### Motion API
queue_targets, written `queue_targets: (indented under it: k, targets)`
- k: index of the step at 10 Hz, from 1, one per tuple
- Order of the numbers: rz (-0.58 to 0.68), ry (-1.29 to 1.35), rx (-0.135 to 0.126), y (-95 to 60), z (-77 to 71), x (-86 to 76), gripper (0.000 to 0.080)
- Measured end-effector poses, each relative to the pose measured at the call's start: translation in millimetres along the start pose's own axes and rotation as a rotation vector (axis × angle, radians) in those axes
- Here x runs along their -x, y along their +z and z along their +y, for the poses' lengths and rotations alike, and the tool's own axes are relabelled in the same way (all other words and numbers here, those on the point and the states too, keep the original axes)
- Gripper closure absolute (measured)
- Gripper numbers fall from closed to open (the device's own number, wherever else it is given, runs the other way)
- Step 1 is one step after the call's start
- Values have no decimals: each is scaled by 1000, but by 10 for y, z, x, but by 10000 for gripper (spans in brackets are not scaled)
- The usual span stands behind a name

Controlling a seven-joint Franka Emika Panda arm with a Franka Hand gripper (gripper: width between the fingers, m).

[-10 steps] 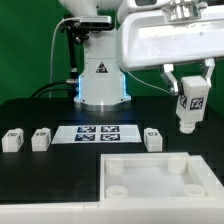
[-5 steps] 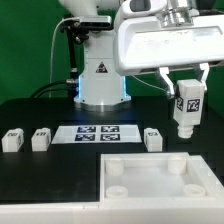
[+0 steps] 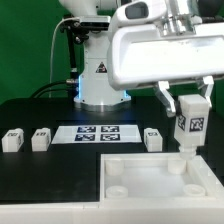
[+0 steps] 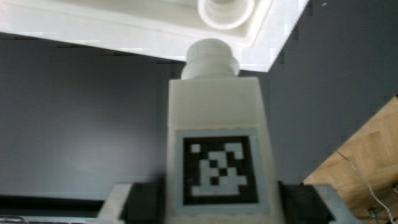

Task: Assemble one leg

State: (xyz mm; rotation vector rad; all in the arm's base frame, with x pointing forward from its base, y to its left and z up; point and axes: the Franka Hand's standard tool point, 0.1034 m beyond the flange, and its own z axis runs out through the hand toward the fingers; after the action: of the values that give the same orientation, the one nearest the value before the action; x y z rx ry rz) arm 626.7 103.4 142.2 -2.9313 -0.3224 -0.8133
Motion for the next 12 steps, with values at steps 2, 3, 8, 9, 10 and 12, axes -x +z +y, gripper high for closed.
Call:
queue_targets:
  k: [2, 3, 8, 9, 10, 12]
  targets:
    - [3, 1, -9, 171, -77, 35, 506]
    - [1, 1, -10, 240, -91, 88, 506]
    - [-11, 1, -12, 368, -97, 220, 506]
    - [-20, 2, -13, 407, -96, 269, 506]
    - [-21, 3, -14, 426, -97, 294, 506]
    - [-15, 5, -13, 485, -103, 358, 506]
